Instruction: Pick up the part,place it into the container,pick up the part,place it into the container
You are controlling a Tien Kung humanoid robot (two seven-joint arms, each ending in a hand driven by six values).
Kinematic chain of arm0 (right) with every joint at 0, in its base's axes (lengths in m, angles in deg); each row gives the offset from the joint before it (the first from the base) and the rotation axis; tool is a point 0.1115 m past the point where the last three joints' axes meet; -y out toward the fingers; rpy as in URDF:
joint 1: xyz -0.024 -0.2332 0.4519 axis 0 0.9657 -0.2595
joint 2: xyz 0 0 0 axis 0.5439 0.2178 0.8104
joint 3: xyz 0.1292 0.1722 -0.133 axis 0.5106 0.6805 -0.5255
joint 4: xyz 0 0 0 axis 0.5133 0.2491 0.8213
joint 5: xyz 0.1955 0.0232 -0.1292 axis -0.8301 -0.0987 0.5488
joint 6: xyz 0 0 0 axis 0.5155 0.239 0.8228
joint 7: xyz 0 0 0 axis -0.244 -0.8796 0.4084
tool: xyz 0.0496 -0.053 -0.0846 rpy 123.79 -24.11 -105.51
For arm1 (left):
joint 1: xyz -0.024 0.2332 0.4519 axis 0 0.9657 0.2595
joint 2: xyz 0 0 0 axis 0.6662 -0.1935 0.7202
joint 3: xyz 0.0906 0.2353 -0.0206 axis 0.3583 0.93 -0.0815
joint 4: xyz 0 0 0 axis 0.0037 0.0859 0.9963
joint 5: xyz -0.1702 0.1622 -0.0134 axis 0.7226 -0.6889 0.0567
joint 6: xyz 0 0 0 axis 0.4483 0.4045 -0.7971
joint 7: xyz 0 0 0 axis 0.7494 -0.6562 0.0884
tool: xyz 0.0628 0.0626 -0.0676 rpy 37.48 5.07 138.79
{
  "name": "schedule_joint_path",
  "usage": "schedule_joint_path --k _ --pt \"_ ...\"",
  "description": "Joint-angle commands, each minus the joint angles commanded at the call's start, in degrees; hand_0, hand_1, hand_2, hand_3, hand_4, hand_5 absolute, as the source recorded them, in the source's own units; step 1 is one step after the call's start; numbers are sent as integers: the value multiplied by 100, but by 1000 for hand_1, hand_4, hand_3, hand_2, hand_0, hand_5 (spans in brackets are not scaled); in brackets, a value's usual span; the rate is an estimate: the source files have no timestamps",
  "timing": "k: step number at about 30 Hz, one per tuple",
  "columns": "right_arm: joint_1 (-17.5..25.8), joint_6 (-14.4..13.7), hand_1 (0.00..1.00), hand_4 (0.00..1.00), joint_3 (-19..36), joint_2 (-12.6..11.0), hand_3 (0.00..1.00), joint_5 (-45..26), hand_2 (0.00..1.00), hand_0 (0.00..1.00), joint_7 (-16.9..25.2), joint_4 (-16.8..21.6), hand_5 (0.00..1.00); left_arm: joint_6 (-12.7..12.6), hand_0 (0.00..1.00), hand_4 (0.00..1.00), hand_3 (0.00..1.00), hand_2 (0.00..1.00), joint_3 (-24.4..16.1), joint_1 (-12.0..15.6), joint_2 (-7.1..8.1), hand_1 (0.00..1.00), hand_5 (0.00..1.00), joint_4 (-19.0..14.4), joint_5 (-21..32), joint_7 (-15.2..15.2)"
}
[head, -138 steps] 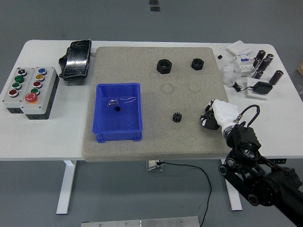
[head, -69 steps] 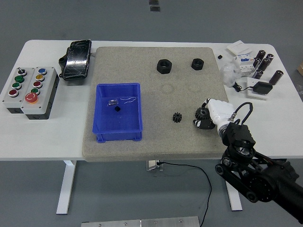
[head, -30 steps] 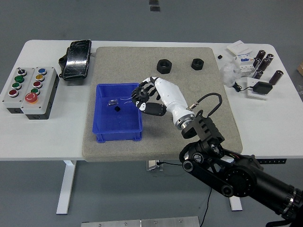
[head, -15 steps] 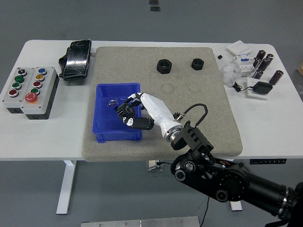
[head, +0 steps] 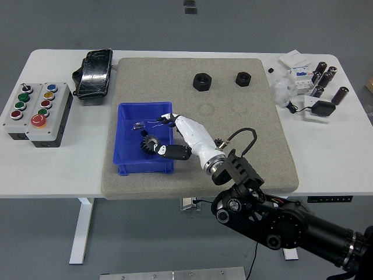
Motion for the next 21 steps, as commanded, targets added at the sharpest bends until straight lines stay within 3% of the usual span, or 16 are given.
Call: schedule_joint_path --k 6,9,16,21 --pt "146 30 777 859 368 -55 799 219 804 705 -46 126 419 0 667 692 602 550 -1 2 11 633 354 0 2 4" --pt "274 100 756 864 726 -197 786 570 784 688 -249 262 421 -3 667 690 603 550 5 10 6 634 352 0 18 9" --pt "445 943 755 853 1234 -657 787 1595 784 683 -1045 227 412 -9 667 689 603 550 -2 28 -10 634 351 0 32 5" --pt "513 1378 740 853 1086 -731 773 2295 765 667 -1405 64 417 -11 667 689 603 550 6 12 -16 634 351 0 46 14"
